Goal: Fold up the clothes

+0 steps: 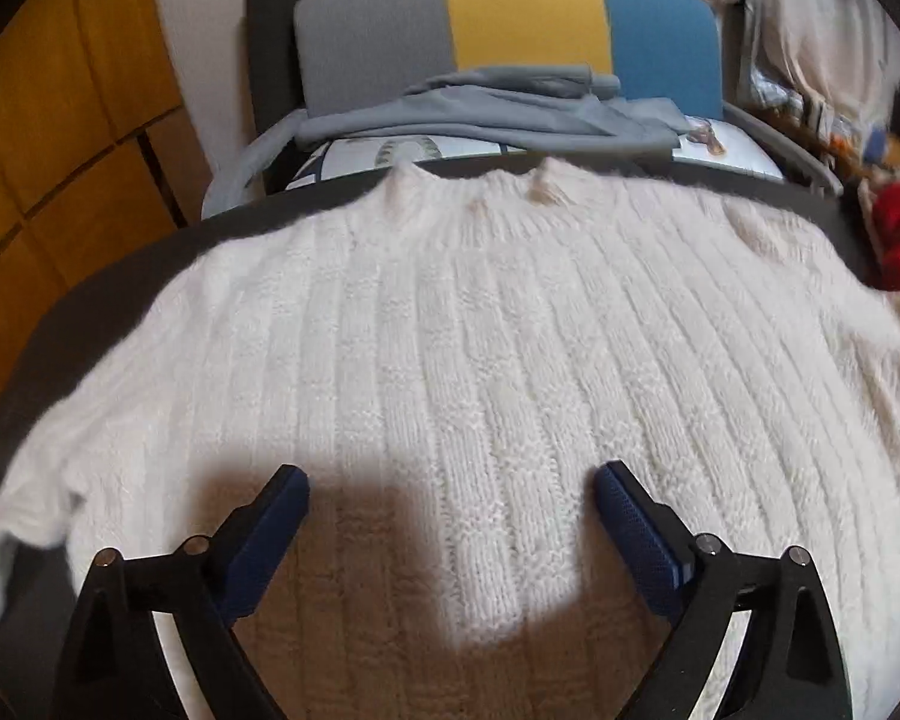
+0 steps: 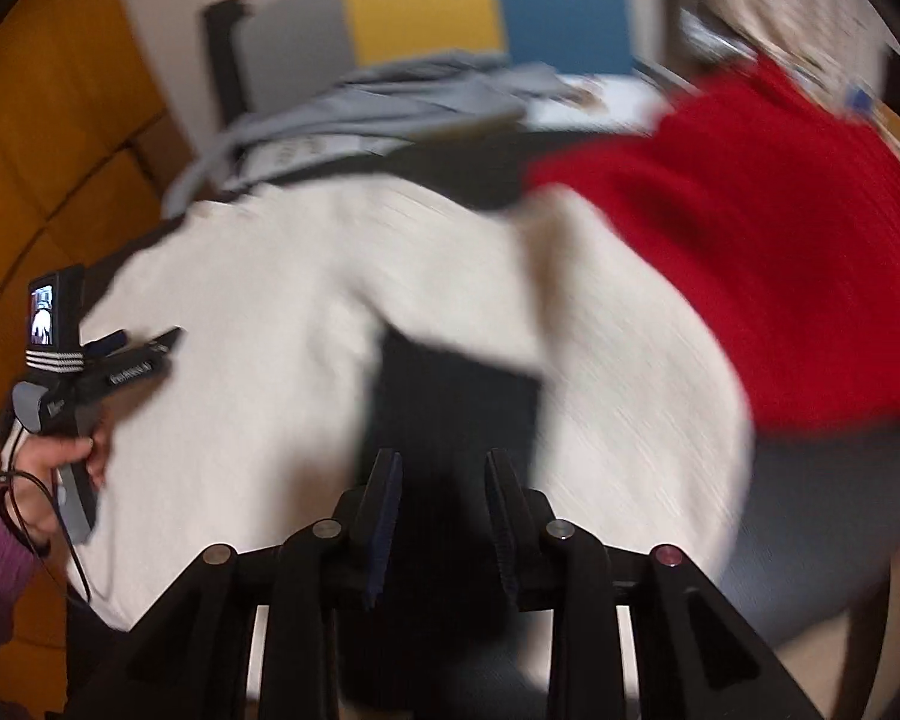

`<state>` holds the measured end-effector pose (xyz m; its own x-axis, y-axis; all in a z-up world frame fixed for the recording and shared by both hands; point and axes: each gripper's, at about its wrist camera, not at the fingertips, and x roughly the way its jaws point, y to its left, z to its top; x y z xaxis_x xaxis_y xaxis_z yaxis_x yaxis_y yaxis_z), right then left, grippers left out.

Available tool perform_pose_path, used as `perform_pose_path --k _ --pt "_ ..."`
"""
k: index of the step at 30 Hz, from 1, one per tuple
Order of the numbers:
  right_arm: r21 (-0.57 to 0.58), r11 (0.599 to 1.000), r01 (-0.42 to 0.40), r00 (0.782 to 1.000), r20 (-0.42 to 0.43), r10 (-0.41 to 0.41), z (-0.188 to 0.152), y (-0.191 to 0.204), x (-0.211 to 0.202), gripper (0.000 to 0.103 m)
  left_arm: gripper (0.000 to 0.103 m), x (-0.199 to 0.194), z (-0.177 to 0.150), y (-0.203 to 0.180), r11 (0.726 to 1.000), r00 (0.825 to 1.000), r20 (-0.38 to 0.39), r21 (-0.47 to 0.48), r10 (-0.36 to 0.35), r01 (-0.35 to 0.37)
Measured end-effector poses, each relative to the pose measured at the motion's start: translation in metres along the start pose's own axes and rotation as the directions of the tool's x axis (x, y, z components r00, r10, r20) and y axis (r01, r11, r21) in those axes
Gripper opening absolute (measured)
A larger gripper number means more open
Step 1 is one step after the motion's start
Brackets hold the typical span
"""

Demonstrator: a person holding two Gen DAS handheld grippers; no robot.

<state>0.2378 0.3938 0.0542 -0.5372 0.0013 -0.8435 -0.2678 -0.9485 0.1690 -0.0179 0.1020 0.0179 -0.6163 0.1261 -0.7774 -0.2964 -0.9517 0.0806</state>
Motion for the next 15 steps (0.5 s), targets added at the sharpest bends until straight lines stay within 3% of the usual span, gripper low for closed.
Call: perform_pose_path --k 5,7,9,12,15 --pt "0.029 0.998 0.047 0.995 -0.085 -0.045 -0.037 -0.012 0.014 0.035 0.103 0.002 -0.007 0.008 0.998 0.999 -0.026 -0.059 -0.034 0.032" --pt "-0.013 0.994 0.113 0.991 -0.07 -0.114 -0.044 -0.003 0.021 0.035 0.103 0.002 -0.01 0.009 0.997 0.999 -0.024 -0.065 -0.038 0.036" --pt "-0.06 0.975 0.215 0.975 -0.036 -0.217 -0.048 0.005 0.024 0.036 0.103 0.0 -0.012 0.004 0.998 1.0 -0.015 -0.053 -0.018 0.017" --pt "-0.086 0.947 0.309 0.951 0.0 -0.311 -0.048 0.006 0.024 0.038 0.103 -0.002 -0.012 0.002 0.999 1.0 -0.004 -0.036 0.005 -0.005" --pt "-0.086 0.939 0.334 0.943 0.019 -0.333 -0.047 -0.001 0.018 0.038 0.103 0.0 -0.011 0.005 0.999 1.0 -0.006 -0.04 -0.002 0.002"
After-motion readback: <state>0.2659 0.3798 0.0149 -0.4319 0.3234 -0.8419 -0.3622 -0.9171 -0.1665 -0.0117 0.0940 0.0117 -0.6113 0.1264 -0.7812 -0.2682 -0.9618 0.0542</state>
